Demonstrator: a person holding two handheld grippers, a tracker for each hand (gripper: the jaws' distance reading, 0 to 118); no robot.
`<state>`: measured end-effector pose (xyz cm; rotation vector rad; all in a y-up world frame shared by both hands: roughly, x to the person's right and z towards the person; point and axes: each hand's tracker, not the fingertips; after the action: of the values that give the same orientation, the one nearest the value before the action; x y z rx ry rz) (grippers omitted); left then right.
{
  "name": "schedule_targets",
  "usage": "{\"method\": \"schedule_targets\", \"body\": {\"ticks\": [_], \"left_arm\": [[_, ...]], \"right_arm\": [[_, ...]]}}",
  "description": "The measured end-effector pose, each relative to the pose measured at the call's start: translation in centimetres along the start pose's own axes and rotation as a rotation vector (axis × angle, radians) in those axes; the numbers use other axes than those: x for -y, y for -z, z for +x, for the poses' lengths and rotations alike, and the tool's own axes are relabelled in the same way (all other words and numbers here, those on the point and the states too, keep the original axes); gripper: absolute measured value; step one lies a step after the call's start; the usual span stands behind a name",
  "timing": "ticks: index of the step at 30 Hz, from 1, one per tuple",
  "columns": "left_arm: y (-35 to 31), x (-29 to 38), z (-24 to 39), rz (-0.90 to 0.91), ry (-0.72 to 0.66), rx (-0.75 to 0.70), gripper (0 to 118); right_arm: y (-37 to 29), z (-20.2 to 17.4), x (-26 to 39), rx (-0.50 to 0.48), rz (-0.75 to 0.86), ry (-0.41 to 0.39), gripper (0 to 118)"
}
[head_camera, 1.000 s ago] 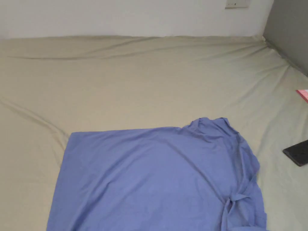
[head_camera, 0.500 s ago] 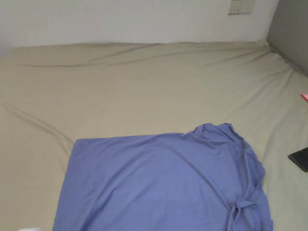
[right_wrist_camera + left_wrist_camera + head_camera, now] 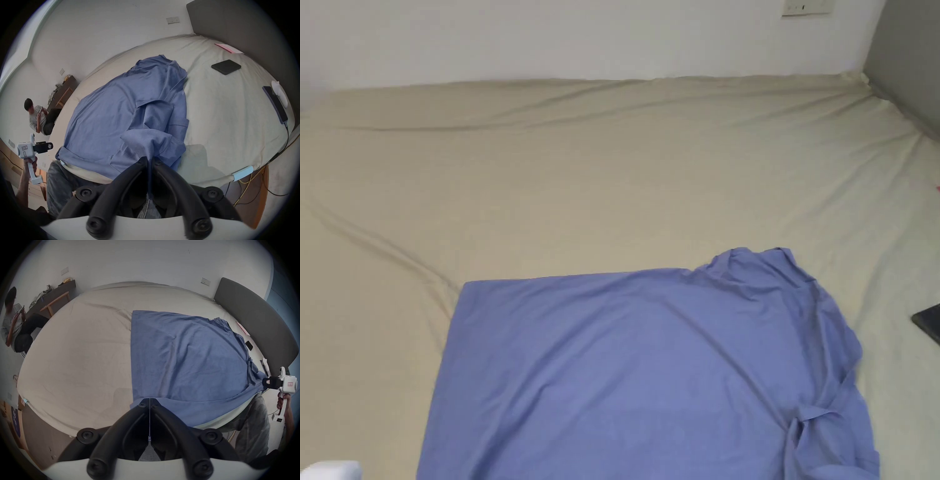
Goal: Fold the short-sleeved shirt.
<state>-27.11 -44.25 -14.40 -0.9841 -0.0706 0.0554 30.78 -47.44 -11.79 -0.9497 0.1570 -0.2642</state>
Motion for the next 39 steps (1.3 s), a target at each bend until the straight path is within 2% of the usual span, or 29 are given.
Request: {"method": "schedule_targets", "body": {"ticks": [5,6,7,8,9,10,13,14,15,16,17,19,21,29,34,39], "left_arm": [[1.1,1.0,-0.9,-0.016,0.023,-0.002,0],[1.3,1.1,-0.9,-0.022,0.032,-0.008,7],[1.7,1.1,-0.9,-0.038,0.047,-0.017,33],[2.4,1.1,-0.9,-0.098,0.071,-0.001,71],[3.0,1.0,-0.8,-0.128,0.086,0.021,103],[3.3,0.9,-0.8,-0.119,0.091,0.036,104],[5.4,0.4,-0.7,-0.171,0.074,0.027,102],[6.3,0.4,-0.9,-0.195,0.04,0.033,95],[6.9,0.5,-1.2,-0.218,-0.007,0.05,62],[7.5,0.7,-1.5,-0.23,-0.063,0.084,12],[7.8,1.2,-1.6,-0.203,-0.102,0.125,3],[7.1,1.1,-0.7,-0.244,0.005,0.072,3],[5.9,0.8,0.4,-0.18,0.044,0.036,3],[3.1,-0.5,-1.2,-0.132,-0.071,0.128,3],[0.5,-4.1,1.2,-0.044,-0.01,0.137,3],[0.5,-9.0,2.9,0.043,0.003,0.183,3]], "right_arm": [[0.2,-0.5,0.1,-0.005,0.0,-0.015,6],[0.3,-0.4,0.1,-0.001,0.002,-0.012,6],[0.5,-0.5,0.1,-0.001,-0.001,-0.011,6],[0.6,-0.5,0.1,-0.001,-0.009,-0.01,6],[0.6,-0.5,0.1,0.002,-0.012,-0.012,6],[0.6,-0.5,0.1,0.004,-0.014,-0.014,6],[0.5,-0.5,-0.1,0.003,-0.014,-0.012,6],[0.5,-0.5,-0.2,0.003,-0.015,-0.009,6],[0.5,-0.6,-0.2,0.004,-0.016,-0.006,6],[0.5,-0.6,-0.2,0.004,-0.018,-0.005,6],[0.5,-0.5,-0.2,-0.002,-0.024,-0.003,6],[0.4,-0.7,-0.2,0.003,-0.025,-0.013,6],[0.4,-0.8,-0.2,0.006,-0.024,-0.026,6],[-0.5,-1.2,-0.6,-0.005,0.041,-0.009,6],[-1.1,-1.4,-3.6,-0.052,0.09,0.035,6],[0.5,-2.3,-8.2,-0.08,0.17,0.028,6]]}}
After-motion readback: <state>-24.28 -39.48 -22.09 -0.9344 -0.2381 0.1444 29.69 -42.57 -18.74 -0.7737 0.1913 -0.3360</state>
